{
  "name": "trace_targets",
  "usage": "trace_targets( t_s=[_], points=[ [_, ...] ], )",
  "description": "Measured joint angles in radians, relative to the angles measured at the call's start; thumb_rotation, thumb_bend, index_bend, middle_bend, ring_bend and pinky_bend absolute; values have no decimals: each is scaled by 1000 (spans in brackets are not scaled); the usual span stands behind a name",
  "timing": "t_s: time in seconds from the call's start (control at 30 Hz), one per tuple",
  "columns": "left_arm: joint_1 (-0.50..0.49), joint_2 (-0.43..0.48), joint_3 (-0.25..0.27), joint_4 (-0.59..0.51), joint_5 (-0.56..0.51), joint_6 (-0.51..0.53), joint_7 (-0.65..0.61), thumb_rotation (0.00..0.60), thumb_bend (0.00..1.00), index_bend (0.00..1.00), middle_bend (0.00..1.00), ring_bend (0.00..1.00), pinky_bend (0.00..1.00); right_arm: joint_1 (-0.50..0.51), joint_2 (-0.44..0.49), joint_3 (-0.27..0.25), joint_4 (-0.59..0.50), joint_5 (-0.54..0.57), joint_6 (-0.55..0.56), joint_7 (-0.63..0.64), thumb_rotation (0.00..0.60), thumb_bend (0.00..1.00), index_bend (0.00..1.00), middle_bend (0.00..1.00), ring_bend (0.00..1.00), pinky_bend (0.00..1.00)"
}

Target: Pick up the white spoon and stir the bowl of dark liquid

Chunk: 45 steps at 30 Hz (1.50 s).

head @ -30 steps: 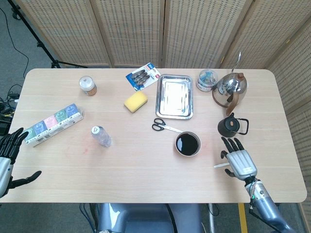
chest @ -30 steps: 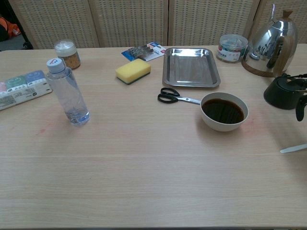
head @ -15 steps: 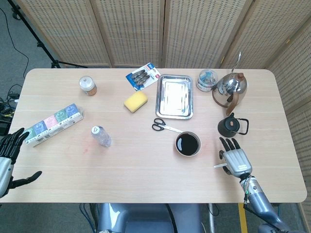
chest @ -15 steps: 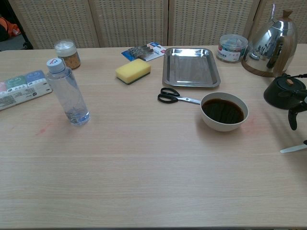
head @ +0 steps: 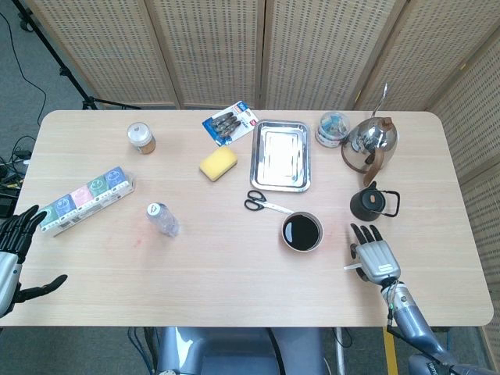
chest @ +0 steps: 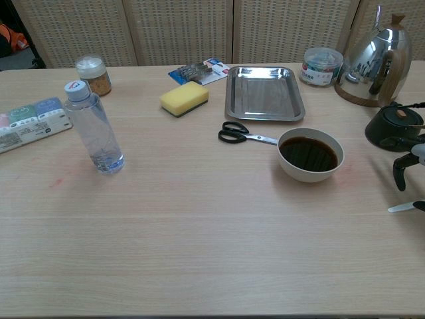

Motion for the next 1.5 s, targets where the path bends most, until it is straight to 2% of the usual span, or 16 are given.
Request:
trace_targets(
  t_s=[1.5],
  points=[
    [-6, 5, -2, -1, -11, -15, -7, 600, 0, 0, 0, 0, 0, 35, -64, -30, 71, 48, -35, -12, 600, 388, 480, 0, 0, 0]
  ],
)
